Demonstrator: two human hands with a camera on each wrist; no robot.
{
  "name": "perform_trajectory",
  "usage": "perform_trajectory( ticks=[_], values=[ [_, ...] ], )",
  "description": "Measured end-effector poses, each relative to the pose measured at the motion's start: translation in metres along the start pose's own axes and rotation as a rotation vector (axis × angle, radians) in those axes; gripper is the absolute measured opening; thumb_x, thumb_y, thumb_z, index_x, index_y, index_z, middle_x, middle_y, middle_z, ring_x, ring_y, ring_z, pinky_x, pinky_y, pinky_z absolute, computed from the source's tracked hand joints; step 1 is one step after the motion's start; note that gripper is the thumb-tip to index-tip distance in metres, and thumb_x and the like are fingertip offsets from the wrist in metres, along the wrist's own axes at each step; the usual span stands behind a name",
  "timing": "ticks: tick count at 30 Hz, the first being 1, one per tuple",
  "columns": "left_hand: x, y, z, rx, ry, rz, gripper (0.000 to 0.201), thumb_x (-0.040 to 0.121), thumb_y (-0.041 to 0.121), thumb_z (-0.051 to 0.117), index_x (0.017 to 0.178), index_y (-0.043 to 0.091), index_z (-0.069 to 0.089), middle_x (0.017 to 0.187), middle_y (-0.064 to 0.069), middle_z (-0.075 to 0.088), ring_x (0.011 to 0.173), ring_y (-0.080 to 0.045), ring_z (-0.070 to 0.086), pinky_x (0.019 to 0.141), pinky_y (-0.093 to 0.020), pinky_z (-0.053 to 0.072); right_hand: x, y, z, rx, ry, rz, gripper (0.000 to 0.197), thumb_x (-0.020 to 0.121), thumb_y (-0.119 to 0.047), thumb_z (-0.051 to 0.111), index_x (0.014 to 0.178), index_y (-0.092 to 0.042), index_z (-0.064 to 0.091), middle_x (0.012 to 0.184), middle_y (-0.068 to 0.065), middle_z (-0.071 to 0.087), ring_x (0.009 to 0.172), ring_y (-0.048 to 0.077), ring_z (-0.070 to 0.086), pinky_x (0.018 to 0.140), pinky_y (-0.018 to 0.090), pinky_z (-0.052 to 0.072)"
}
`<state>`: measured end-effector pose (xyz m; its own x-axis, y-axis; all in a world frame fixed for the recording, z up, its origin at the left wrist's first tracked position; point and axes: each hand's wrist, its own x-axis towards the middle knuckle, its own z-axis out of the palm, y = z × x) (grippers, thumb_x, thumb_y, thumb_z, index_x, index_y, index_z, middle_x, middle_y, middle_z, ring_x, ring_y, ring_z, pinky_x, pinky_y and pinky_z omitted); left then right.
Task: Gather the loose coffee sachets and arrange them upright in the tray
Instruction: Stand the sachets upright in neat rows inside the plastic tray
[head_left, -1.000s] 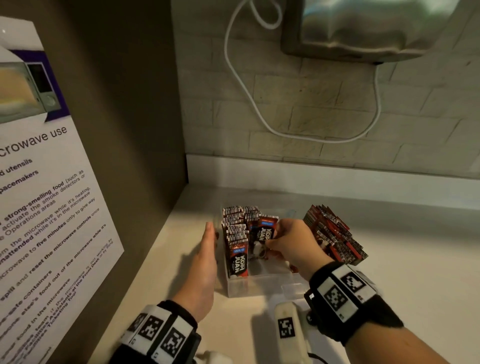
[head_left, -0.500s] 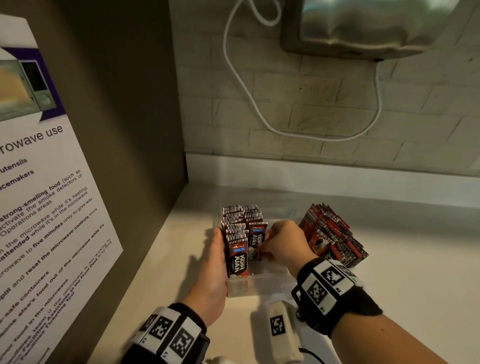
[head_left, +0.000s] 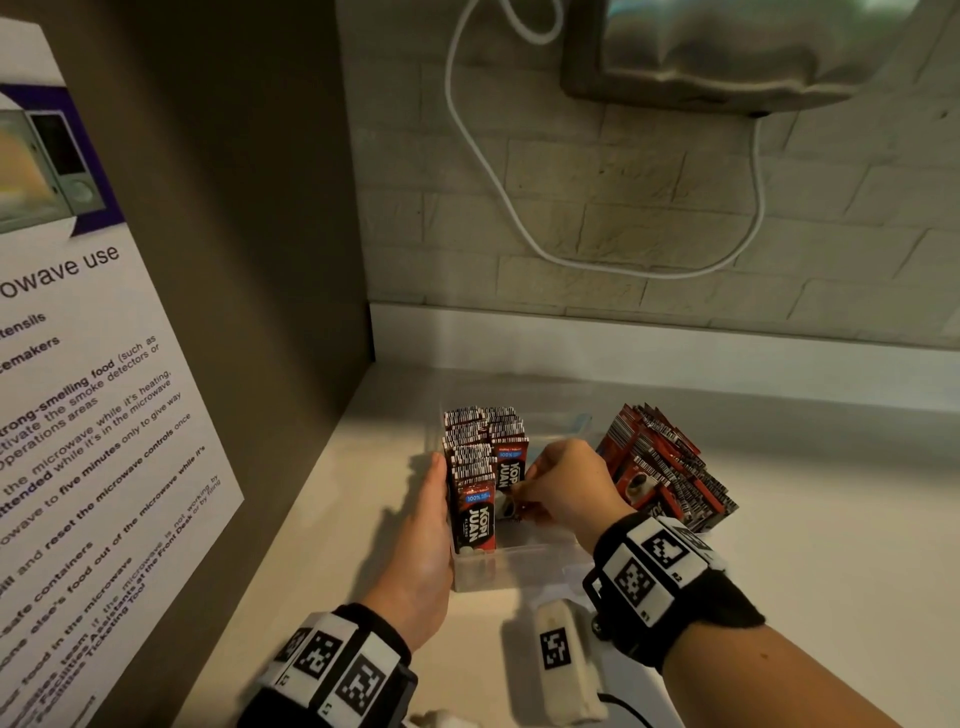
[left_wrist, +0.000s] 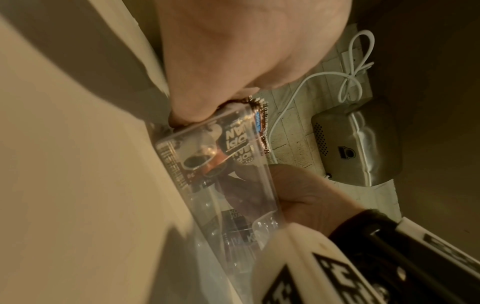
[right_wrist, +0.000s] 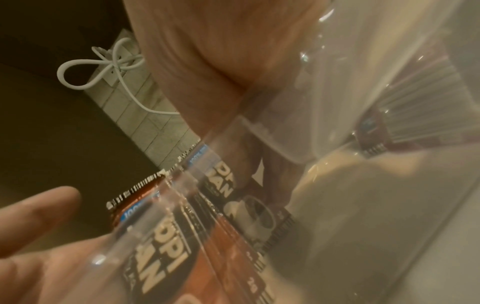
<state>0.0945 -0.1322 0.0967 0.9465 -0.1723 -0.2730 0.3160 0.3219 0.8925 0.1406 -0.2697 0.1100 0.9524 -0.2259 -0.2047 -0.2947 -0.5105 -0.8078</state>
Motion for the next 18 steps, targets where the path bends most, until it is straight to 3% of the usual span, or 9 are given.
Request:
perform_trajectory(
  ticks=[8, 14, 16, 18],
  values=[
    [0.001, -0.001, -0.002, 0.011, -0.008, 0.005, 0.04, 0.099, 0.053, 0.024, 0.095, 0.035, 0.06, 0.078, 0.017, 0.074, 0.075, 0.001, 0.069, 0.072, -0.029, 0.047, 0.001, 0.004, 0.001, 0.01, 0.008, -0.005, 0.017, 0.079, -0.007, 0.076, 0.074, -0.006, 0.059, 0.082, 0.017, 0.07, 0.074, 0.03, 0.071, 0.068, 0.042, 0.061],
    [-0.001, 0.001, -0.001, 0.0, -0.017, 0.015, 0.041, 0.098, 0.053, 0.026, 0.098, 0.034, 0.062, 0.085, 0.011, 0.076, 0.08, -0.003, 0.07, 0.074, -0.031, 0.048, 0.0, 0.004, -0.001, -0.01, 0.023, -0.022, 0.022, 0.076, -0.008, 0.079, 0.071, -0.008, 0.057, 0.079, 0.014, 0.069, 0.07, 0.026, 0.069, 0.072, 0.044, 0.06],
    [-0.003, 0.002, -0.001, -0.007, 0.028, 0.026, 0.045, 0.095, 0.057, 0.03, 0.113, 0.031, 0.062, 0.102, 0.007, 0.075, 0.091, -0.008, 0.07, 0.075, -0.029, 0.048, -0.004, 0.002, -0.004, 0.0, 0.049, -0.043, 0.024, 0.073, -0.01, 0.081, 0.074, -0.009, 0.057, 0.081, 0.014, 0.069, 0.075, 0.028, 0.069, 0.074, 0.046, 0.059],
    [-0.005, 0.006, 0.0, 0.023, 0.119, 0.126, 0.049, 0.093, 0.055, 0.037, 0.131, 0.026, 0.051, 0.125, 0.007, 0.062, 0.102, -0.005, 0.061, 0.073, -0.019, 0.046, -0.013, -0.002, -0.01, 0.034, 0.085, -0.103, 0.024, 0.074, -0.012, 0.08, 0.081, -0.009, 0.056, 0.084, 0.013, 0.067, 0.077, 0.028, 0.067, 0.074, 0.045, 0.058]
  ],
)
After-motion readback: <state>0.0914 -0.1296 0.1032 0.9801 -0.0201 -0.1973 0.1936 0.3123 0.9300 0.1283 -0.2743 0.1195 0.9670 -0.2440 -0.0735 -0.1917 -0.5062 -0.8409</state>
